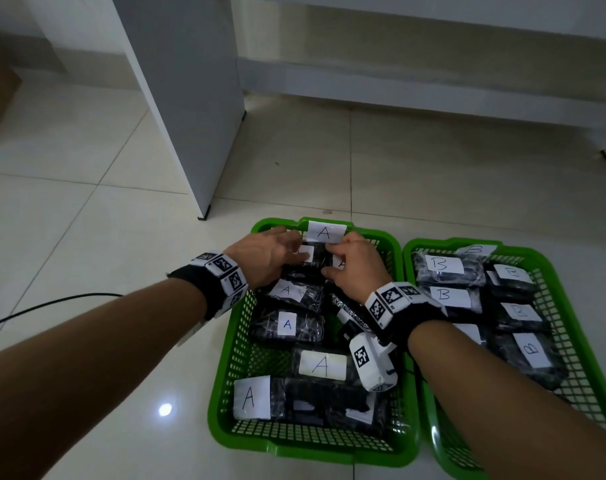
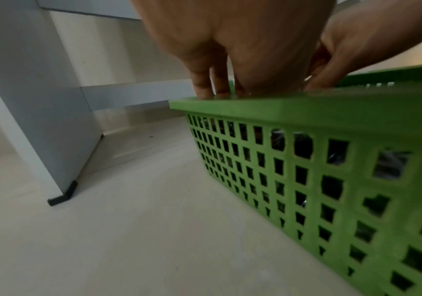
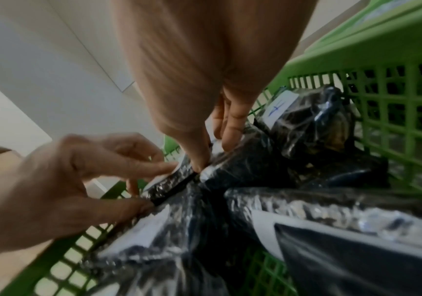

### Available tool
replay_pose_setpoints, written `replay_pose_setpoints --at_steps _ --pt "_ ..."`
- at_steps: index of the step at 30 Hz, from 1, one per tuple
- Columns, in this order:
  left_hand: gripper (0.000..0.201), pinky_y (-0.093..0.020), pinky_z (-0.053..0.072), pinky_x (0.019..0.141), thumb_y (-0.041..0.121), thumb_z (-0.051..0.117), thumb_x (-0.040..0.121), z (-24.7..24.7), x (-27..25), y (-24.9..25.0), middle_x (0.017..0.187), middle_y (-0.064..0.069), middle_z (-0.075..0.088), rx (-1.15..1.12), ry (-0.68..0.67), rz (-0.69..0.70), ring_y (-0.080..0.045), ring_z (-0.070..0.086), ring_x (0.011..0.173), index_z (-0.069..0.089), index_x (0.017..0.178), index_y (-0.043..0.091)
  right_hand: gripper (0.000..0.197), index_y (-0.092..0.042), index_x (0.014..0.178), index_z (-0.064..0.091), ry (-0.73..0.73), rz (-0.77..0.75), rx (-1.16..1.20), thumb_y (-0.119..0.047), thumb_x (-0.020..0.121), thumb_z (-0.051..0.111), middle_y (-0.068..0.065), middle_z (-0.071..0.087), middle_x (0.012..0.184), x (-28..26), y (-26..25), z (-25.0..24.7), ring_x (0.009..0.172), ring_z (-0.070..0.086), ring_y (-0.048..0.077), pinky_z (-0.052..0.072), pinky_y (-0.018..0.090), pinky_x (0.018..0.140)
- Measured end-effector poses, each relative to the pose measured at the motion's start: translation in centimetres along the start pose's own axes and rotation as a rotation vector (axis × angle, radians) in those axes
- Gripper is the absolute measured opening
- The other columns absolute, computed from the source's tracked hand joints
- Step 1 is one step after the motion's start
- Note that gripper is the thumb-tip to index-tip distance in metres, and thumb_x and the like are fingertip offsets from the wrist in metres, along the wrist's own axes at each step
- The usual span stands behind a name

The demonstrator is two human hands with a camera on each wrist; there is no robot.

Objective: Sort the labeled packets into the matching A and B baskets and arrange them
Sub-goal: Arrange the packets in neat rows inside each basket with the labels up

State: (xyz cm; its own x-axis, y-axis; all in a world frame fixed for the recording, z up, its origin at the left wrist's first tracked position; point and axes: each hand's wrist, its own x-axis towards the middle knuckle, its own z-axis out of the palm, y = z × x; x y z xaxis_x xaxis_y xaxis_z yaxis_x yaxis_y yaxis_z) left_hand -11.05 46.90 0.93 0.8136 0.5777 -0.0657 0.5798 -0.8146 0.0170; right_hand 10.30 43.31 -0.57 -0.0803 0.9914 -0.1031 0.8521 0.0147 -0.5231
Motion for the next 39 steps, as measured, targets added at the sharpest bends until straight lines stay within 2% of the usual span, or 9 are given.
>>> replay_pose_setpoints --at_steps 4,8,11,13,17,23,29,34,39 --pt "0.039 -0.032 0.053 0.084 0.011 0.060 0.092 -0.7 0.1 0.5 0.124 -0.005 0.054 -0.014 -0.044 -0.064 -0.024 0.055 0.112 0.061 0.129 0.022 0.034 -0.017 0.111 0.077 0.028 0.054 0.096 -0.014 0.078 0.085 0.000 0.071 0.099 -0.5 -0.2 -2.3 0.087 0.066 0.014 0.055 0.030 0.087" --pt "0.039 -0.034 0.051 0.089 0.015 0.056 0.091 -1.9 0.5 1.5 0.123 -0.003 0.053 -0.047 -0.102 -0.131 -0.024 0.055 0.116 0.060 0.130 0.021 0.012 -0.014 0.084 0.082 0.134 0.078 0.079 -0.004 0.077 0.080 -0.002 0.076 0.076 -2.2 0.2 -4.5 0.066 0.070 0.011 0.061 0.029 0.076" --pt "0.043 -0.044 0.054 0.089 0.018 0.052 0.087 -2.1 0.3 2.6 0.127 -0.008 0.055 0.033 -0.084 -0.137 -0.028 0.056 0.113 0.058 0.130 0.019 0.007 -0.012 0.078 0.080 -0.066 0.145 -0.041 -0.007 0.082 0.077 -0.003 0.068 0.059 -3.8 -0.2 -5.2 0.048 0.064 0.012 0.058 0.027 0.052" --pt "0.046 -0.046 0.052 0.095 0.026 0.051 0.092 -1.7 0.1 3.3 0.138 -0.010 0.050 0.048 -0.051 -0.102 -0.030 0.053 0.121 0.052 0.137 0.018 0.013 -0.009 0.075 0.077 -0.206 0.150 -0.182 -0.020 0.081 0.081 0.001 0.066 0.059 -4.9 -0.8 -4.4 0.049 0.061 0.013 0.052 0.024 0.045" --pt "0.058 -0.048 0.044 0.107 0.046 0.043 0.099 -0.8 -0.6 4.2 0.163 -0.005 0.019 0.012 -0.178 -0.074 -0.027 0.030 0.145 0.035 0.151 0.022 0.037 -0.009 0.061 0.059 -0.220 0.151 -0.274 -0.030 0.080 0.082 0.005 0.056 0.061 -6.2 -0.3 -1.6 0.061 0.060 0.023 0.048 0.028 0.056" --pt "0.058 -0.041 0.039 0.111 0.046 0.042 0.100 -0.2 -1.6 4.0 0.166 0.002 0.006 0.047 -0.211 -0.054 -0.022 0.024 0.148 0.037 0.150 0.018 0.020 -0.014 0.064 0.074 -0.126 0.230 -0.109 -0.032 0.070 0.082 0.004 0.072 0.067 -6.2 0.6 -2.7 0.063 0.069 0.017 0.062 0.035 0.061" --pt "0.057 -0.043 0.042 0.110 0.042 0.052 0.096 -0.7 -1.0 3.7 0.162 -0.001 0.024 -0.050 -0.142 -0.094 -0.024 0.036 0.142 0.042 0.146 0.016 0.009 -0.023 0.083 0.072 0.024 0.179 0.125 -0.026 0.079 0.079 -0.006 0.072 0.075 -6.4 0.3 -4.1 0.074 0.068 0.013 0.057 0.028 0.072" --pt "0.050 -0.045 0.052 0.097 0.043 0.054 0.092 -1.1 -1.8 3.0 0.142 -0.005 0.051 -0.280 0.168 -0.184 -0.026 0.056 0.122 0.049 0.134 0.017 0.022 -0.017 0.114 0.074 -0.022 0.186 0.462 -0.022 0.092 0.072 -0.001 0.073 0.109 -5.6 0.5 -4.9 0.102 0.067 0.013 0.050 0.020 0.085" --pt "0.075 -0.035 0.044 0.104 0.045 0.072 0.084 -2.5 -1.4 3.8 0.149 0.005 0.043 -0.333 0.176 -0.069 -0.018 0.048 0.131 0.036 0.148 0.031 0.027 -0.022 0.120 0.075 -0.094 0.163 0.568 -0.026 0.094 0.071 -0.006 0.073 0.120 -5.9 0.2 -5.1 0.111 0.065 0.008 0.049 0.025 0.103"
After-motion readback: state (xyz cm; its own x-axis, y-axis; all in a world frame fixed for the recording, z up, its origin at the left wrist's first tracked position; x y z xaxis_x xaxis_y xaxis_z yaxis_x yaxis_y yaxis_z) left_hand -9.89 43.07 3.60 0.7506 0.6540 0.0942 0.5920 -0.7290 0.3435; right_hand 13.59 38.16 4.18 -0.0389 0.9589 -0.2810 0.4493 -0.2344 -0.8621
